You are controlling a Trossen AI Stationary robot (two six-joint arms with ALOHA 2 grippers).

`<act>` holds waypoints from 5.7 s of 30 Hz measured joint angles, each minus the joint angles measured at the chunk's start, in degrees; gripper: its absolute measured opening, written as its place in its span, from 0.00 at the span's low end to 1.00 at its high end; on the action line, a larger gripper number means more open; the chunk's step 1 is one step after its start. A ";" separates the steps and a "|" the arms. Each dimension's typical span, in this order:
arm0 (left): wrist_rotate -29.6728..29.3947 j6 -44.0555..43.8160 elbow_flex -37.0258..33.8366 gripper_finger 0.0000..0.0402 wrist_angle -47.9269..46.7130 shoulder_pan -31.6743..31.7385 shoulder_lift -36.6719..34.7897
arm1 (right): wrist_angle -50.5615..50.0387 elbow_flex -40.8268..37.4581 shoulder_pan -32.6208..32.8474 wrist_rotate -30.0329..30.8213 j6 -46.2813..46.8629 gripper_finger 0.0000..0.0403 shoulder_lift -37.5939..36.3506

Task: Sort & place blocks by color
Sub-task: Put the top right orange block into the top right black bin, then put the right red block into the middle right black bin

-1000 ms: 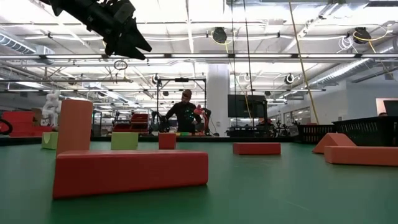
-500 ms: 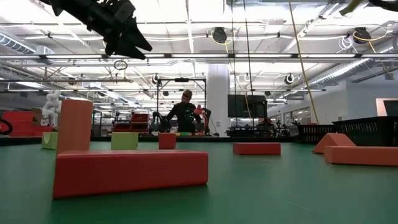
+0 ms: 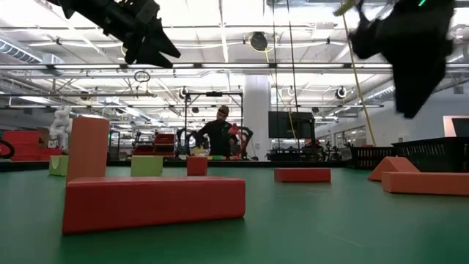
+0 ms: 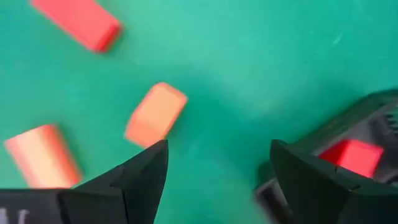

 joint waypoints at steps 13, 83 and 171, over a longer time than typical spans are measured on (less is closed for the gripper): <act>-0.15 0.68 0.00 0.68 -2.65 0.00 0.00 | 0.91 -8.31 -8.48 -12.11 -3.49 0.68 6.43; -0.26 0.81 0.00 0.68 0.21 0.07 -0.02 | 17.73 -2.43 -33.47 5.77 -29.18 0.30 -1.81; -1.71 0.79 0.00 0.68 -0.50 0.04 0.00 | 37.96 -11.32 -3.12 -3.75 -32.42 0.30 5.18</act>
